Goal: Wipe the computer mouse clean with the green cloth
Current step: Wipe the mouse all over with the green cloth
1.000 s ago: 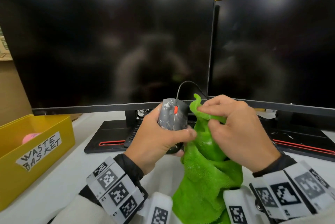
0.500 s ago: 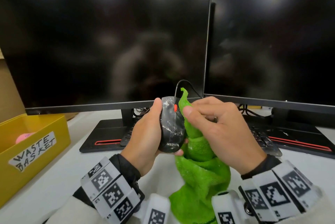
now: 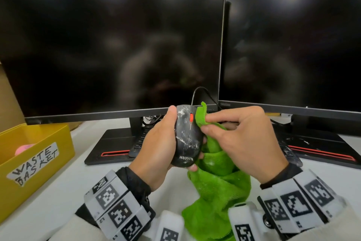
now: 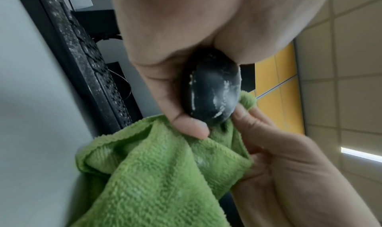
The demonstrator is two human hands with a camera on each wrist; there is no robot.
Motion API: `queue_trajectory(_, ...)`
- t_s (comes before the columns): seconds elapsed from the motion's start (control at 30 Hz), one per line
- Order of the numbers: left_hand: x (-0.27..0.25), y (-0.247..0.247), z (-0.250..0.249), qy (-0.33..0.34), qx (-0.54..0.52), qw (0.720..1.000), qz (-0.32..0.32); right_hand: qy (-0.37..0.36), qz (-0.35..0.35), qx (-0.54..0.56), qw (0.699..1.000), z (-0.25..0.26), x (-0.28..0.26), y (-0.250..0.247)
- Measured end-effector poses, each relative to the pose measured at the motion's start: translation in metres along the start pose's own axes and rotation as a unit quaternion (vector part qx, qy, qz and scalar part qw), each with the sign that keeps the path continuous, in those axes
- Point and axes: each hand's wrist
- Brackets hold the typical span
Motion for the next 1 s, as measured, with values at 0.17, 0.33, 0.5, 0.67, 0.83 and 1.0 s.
queue_trajectory(0.17, -0.001, 0.003, 0.004, -0.006, 0.012, 1.0, 0.008, -0.059, -0.042, -0.059, 0.996, 0.0, 0.004, -0.004)
queue_trajectory(0.33, 0.001, -0.002, 0.0, -0.006, -0.003, 1.0, -0.009, -0.087, 0.004, -0.085, 0.993, 0.002, -0.001, 0.002)
queue_trajectory(0.5, 0.0, 0.003, 0.004, -0.012, 0.009, 1.0, 0.001, -0.09, -0.009, -0.084, 0.992, 0.0, 0.005, -0.004)
queue_trajectory(0.67, 0.001, -0.002, 0.0, -0.011, -0.005, 1.0, -0.004, -0.087, 0.043, -0.082, 0.992, 0.0, 0.001, -0.002)
queue_trajectory(0.83, 0.0, 0.003, 0.003, -0.015, 0.005, 1.0, -0.007, -0.103, 0.039, -0.083, 0.99, 0.003, 0.002, -0.003)
queue_trajectory(1.0, 0.0, 0.0, -0.001, -0.02, -0.01, 1.0, -0.013, -0.087, 0.054, -0.108, 0.989, 0.002, 0.003, -0.007)
Point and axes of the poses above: each hand's wrist, its own x-axis towards the middle knuckle, its own y-axis out of the palm, z = x × y, and after that the axes turned 5 degrees about y, right-handed
